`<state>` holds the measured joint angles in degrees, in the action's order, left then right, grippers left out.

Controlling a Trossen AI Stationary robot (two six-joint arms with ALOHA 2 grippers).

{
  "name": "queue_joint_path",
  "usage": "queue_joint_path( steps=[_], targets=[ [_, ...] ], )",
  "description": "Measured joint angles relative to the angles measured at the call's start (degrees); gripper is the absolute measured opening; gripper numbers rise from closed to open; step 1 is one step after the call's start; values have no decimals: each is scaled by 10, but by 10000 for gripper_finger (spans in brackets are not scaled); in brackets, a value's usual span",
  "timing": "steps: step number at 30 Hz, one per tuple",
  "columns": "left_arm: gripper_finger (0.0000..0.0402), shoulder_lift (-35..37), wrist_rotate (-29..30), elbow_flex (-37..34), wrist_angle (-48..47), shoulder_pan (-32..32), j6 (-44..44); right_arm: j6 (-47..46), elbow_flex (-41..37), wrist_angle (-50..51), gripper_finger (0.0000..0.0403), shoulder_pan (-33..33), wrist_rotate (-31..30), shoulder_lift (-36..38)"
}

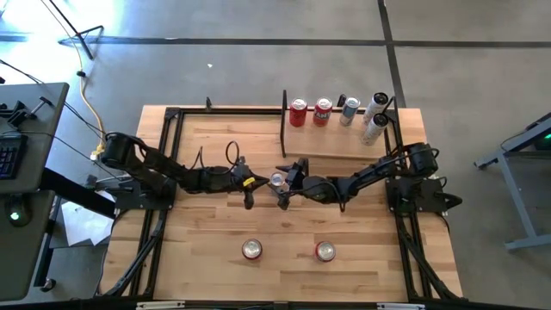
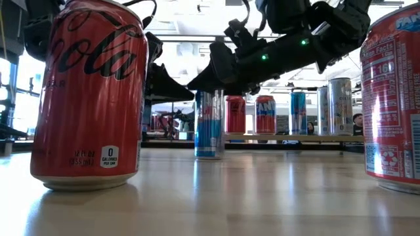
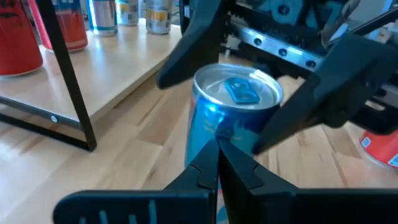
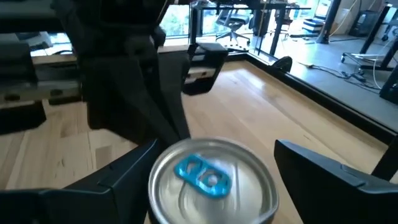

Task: Place canned beverage on shelf
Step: Put the blue soda can on the shelf aligned with the other blue soda can

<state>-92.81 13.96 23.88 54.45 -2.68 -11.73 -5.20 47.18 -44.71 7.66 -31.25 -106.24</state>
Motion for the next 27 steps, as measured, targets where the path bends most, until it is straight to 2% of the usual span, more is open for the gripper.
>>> queue_joint_path(
  steps=[4, 9, 14, 20, 23, 27],
  targets=[
    [0, 0, 0, -2, -1, 0, 0, 6, 0, 8, 285, 0, 3, 0],
    [0, 2, 0, -7, -1, -1, 0, 25, 0, 23, 223, -2, 56, 10],
    [0, 2, 1, -7, -2, -12, 9, 55, -1, 94, 223, -6, 107, 63],
    [0, 2, 1, -7, -2, -24, 19, 108, -1, 282, 223, -6, 137, 177],
    [0, 2, 1, -7, -3, -27, 21, 167, -1, 386, 223, -10, 142, 251],
    [0, 2, 1, -7, -5, -30, 25, 214, -1, 509, 223, -46, 159, 353]
  ],
)
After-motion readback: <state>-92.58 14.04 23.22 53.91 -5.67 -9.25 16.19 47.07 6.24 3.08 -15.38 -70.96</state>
